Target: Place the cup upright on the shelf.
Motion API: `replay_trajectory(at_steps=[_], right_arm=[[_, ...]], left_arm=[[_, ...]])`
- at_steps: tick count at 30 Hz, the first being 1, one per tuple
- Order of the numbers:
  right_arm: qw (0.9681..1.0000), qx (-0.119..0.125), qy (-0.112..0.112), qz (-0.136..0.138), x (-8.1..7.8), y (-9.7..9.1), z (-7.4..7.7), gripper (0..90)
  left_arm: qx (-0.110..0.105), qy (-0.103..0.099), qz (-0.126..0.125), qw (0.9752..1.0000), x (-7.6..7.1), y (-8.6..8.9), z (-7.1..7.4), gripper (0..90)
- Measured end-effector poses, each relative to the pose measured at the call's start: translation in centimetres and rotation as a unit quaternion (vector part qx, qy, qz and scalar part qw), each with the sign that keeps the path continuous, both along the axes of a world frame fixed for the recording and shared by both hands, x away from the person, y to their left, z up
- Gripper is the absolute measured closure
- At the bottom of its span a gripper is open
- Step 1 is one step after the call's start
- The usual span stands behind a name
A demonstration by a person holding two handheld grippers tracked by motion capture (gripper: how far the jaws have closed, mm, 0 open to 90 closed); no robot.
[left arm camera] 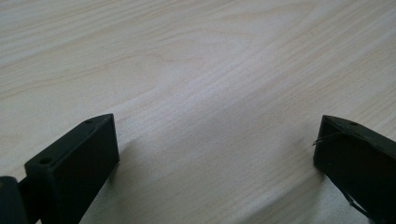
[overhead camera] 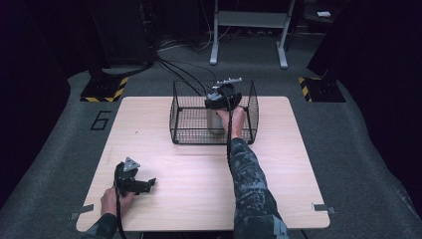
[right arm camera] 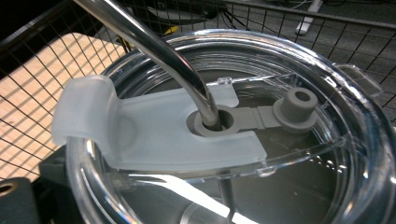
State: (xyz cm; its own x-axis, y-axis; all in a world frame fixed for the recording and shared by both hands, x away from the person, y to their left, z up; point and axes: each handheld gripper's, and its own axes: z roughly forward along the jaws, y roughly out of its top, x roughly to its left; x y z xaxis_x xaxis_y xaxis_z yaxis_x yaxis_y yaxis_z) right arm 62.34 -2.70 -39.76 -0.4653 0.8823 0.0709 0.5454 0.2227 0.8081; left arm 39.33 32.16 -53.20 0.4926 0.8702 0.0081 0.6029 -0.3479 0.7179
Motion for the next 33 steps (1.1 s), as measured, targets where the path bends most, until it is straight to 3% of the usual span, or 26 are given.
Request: replay_trajectory(at_steps=[8,15,20,24,33], right_arm=[[1.0000,-0.002,0.006,-0.007,0.1,0.3,-0.8,3.3],[0.9999,-0.008,-0.002,0.007,-0.4,-0.1,-1.2,3.3],[0.9998,0.002,-0.011,0.015,-1.1,-1.0,-1.6,3.2],[0.9993,-0.018,-0.013,0.028,-1.6,-0.6,-1.6,3.2],[0.9992,-0.021,-0.019,0.029,-1.9,-0.5,-1.6,3.1]], left_arm=[[0.000,0.000,0.000,1.0000,0.0,0.0,0.0,0.0],[0.002,-0.001,0.000,1.0000,0.0,0.0,0.0,0.0],[-0.004,-0.001,0.004,1.0000,0.0,-0.1,0.0,0.0],[0.000,-0.003,0.002,1.0000,0.0,0.0,0.0,0.0],[-0.001,0.000,0.002,1.0000,0.0,0.0,0.0,0.0]])
